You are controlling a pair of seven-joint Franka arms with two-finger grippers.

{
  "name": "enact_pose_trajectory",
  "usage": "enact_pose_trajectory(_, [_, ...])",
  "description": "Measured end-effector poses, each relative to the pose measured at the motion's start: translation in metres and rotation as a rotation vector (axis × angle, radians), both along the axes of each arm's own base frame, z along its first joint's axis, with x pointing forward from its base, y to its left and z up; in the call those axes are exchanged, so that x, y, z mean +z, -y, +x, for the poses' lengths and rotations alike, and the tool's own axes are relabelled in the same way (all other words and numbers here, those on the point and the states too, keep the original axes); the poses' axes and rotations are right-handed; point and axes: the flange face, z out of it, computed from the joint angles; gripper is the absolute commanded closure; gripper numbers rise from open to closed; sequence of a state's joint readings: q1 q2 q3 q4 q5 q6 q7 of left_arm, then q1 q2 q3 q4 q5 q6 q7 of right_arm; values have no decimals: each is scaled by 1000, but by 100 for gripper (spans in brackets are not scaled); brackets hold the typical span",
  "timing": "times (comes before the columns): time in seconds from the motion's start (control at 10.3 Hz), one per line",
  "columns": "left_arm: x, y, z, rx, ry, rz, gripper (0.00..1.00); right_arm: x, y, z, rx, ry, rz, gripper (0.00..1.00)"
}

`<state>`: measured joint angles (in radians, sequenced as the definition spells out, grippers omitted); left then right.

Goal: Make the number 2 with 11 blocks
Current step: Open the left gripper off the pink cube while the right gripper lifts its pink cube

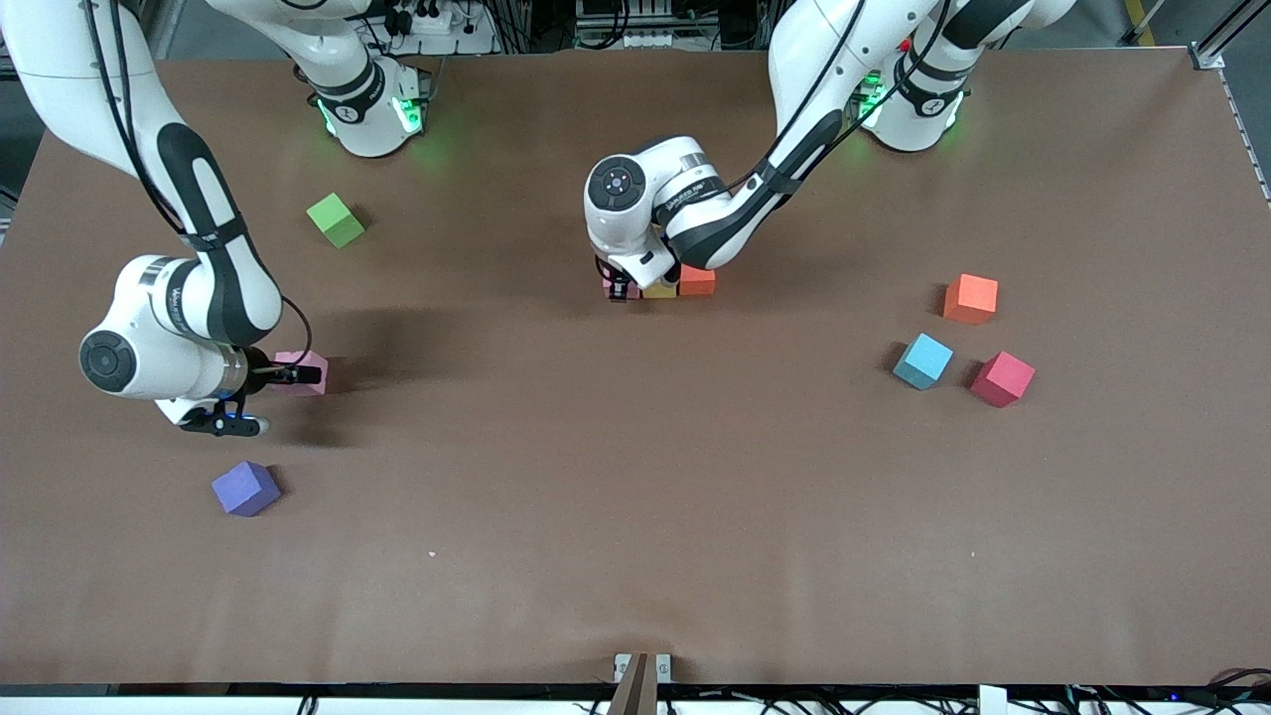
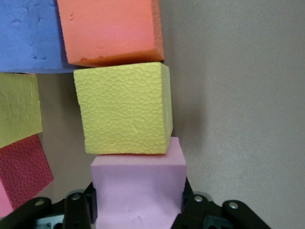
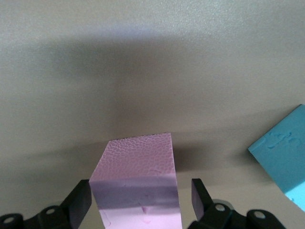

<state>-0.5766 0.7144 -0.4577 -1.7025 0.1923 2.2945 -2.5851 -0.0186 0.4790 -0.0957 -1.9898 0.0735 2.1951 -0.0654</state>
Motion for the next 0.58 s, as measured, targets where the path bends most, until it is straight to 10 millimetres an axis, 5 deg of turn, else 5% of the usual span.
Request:
enact_pose_trajectory(0.39, [-4,-2,-3,-3,-6,7,100,0,0,0,0,3,-1,88])
enact_pose_trajectory(0.48, [-5,-3,-4,-4,-8,11,84,0,0,0,-1,3,-1,91])
enact_pose_trajectory(0.58, [-6,-3,-5,-5,-9,12,1,1,0,0,-1,4,0,91])
